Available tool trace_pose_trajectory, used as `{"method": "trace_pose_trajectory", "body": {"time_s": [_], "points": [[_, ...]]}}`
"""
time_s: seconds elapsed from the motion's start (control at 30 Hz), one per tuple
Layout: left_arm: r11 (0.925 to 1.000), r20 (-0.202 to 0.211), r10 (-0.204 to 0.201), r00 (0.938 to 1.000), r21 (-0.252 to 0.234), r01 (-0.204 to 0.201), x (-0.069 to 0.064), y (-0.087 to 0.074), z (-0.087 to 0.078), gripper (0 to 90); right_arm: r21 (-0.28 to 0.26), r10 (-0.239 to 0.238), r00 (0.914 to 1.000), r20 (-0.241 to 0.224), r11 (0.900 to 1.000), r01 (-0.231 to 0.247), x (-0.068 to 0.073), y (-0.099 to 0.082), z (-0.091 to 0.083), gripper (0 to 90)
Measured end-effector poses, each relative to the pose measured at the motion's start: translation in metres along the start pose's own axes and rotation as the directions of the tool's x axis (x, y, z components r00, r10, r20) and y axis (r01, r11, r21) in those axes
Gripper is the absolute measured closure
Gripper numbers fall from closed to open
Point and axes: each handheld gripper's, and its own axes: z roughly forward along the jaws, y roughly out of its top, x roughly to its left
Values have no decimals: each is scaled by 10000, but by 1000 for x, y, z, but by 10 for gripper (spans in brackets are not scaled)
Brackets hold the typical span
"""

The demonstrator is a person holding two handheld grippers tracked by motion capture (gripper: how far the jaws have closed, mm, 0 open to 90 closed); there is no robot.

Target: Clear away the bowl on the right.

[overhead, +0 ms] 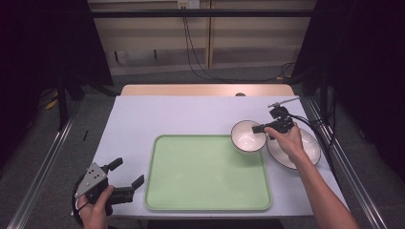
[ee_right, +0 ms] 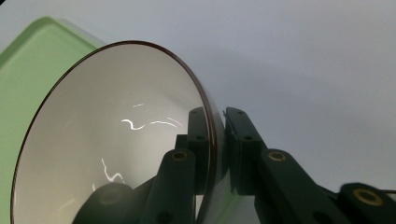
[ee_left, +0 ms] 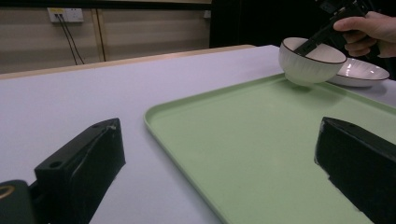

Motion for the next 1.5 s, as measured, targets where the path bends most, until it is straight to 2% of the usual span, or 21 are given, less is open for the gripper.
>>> {"method": "trace_pose_trajectory", "body": {"time_s": [0.43, 0.67, 0.97, 1.07, 1.2, 1.5], "points": [[10000, 62, -12, 10000, -40, 12, 1, 0, 0, 16, 296, -20, 10000, 39, 9996, 19, -2, -4, 8, 812], [10000, 43, -12, 10000, -34, 12, 1, 0, 0, 16, 271, 100, 10000, 1, 9996, -100, -4, -5, 9, 813], [10000, 67, -36, 10000, -45, 37, 0, 0, 0, 16, 344, 50, 9999, 143, 9994, -55, -5, -7, 10, 819], [10000, 100, -7, 10000, -57, 8, 0, 0, 0, 16, 270, -156, 9996, 242, 9995, 149, -5, -8, 11, 822], [10000, 99, -23, 9999, -73, 23, 0, 0, 0, 16, 266, -162, 9992, 376, 9995, 152, -5, -9, 12, 823], [10000, 50, 26, 10000, -52, -26, 0, 0, -1, 16, 248, -188, 9992, 347, 9995, 179, -6, -10, 13, 825]]}}
